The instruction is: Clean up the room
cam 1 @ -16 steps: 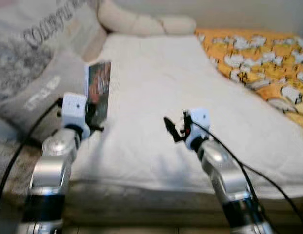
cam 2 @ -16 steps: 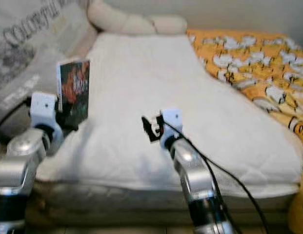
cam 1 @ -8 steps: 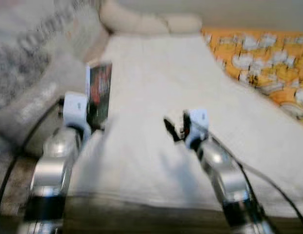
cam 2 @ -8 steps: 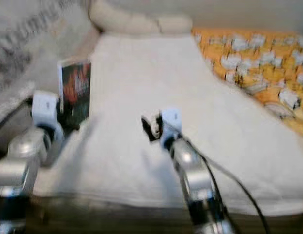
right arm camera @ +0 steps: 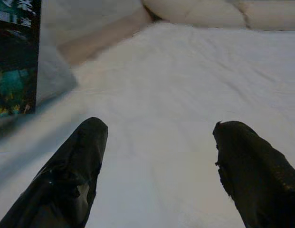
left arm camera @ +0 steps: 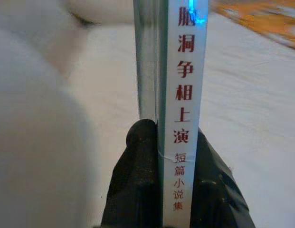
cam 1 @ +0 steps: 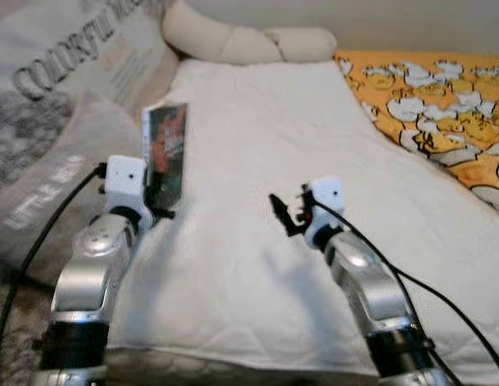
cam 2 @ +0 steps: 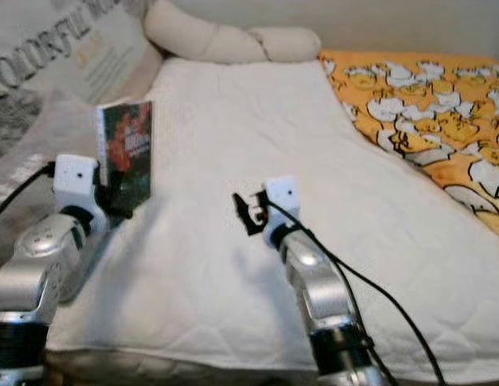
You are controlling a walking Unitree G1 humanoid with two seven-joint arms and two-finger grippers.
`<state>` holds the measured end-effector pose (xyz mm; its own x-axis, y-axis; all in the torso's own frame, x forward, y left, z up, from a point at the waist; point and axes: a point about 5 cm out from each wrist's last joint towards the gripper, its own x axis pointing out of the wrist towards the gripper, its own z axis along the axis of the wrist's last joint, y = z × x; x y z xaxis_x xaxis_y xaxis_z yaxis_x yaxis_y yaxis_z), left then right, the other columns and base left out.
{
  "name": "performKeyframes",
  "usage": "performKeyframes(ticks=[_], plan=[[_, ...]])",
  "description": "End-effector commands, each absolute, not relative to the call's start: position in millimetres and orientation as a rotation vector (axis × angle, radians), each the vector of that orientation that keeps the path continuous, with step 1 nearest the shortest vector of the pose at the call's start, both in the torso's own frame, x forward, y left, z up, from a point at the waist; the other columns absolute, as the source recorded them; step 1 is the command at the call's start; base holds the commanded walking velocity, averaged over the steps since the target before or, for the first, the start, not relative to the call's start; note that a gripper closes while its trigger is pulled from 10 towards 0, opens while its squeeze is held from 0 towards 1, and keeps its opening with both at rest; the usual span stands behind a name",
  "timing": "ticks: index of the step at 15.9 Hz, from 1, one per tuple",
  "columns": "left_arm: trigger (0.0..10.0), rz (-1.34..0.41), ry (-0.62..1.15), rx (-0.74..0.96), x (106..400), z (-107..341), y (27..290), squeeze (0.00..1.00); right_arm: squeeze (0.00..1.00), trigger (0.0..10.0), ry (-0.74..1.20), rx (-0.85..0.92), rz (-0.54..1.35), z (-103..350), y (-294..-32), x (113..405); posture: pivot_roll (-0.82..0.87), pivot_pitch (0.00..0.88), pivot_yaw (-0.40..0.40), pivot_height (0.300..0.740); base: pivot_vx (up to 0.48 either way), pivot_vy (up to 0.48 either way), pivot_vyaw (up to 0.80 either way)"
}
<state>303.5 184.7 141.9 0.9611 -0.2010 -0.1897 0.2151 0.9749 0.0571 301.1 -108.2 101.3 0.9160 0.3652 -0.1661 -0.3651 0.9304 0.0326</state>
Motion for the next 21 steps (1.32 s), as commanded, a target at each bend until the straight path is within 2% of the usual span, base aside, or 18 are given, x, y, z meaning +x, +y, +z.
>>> performKeyframes(ticks=[1, 6, 10, 11, 13, 16, 18, 19, 21], plan=[[10.0, -0.294, 0.199, 0.063, 297, 144, 175, 0.0, 0.0, 10.0, 0.145, 0.009, 0.358, 109, -113, 301, -0.08, 0.0, -0.005, 0.74, 0.0, 0.0, 0.0], [10.0, -0.371, 0.221, 0.035, 282, 133, 161, 0.0, 0.0, 10.0, 0.177, 0.024, 0.318, 103, -129, 286, -0.06, 0.0, -0.027, 0.74, 0.0, 0.0, 0.0], [10.0, -0.476, 0.367, -0.168, 314, 122, 154, 0.0, 0.0, 10.0, 0.243, 0.067, 0.333, 101, -146, 272, -0.1, 0.0, -0.024, 0.74, 0.0, 0.0, 0.0], [10.0, -0.486, 0.416, -0.21, 320, 117, 155, 0.0, 0.0, 10.0, 0.24, 0.076, 0.361, 105, -147, 268, -0.12, 0.0, -0.018, 0.74, 0.0, 0.0, 0.0], [10.0, -0.543, 0.562, -0.319, 336, 103, 155, 0.0, 0.0, 10.0, 0.282, 0.075, 0.592, 111, -139, 251, -0.16, 0.0, 0.0, 0.74, 0.0, 0.0, 0.0], [10.0, -0.604, 0.634, -0.33, 347, 98, 152, 0.0, 0.0, 10.0, 0.334, 0.043, 0.672, 114, -141, 239, -0.21, 0.0, 0.017, 0.74, 0.0, 0.0, 0.0], [10.0, -0.696, 0.728, -0.497, 347, 95, 141, 0.0, 0.0, 10.0, 0.415, 0.063, 0.764, 115, -144, 223, -0.25, 0.0, 0.047, 0.74, 0.0, 0.0, 0.0], [10.0, -0.73, 0.757, -0.51, 346, 92, 135, 0.0, 0.0, 10.0, 0.449, 0.059, 0.806, 115, -144, 215, -0.27, 0.0, 0.058, 0.74, 0.0, 0.0, 0.0], [10.0, -0.789, 0.794, -0.43, 345, 87, 129, 0.0, 0.0, 10.0, 0.482, 0.031, 0.814, 115, -149, 208, -0.29, 0.018, 0.068, 0.74, 0.0, 0.0, 0.0]])
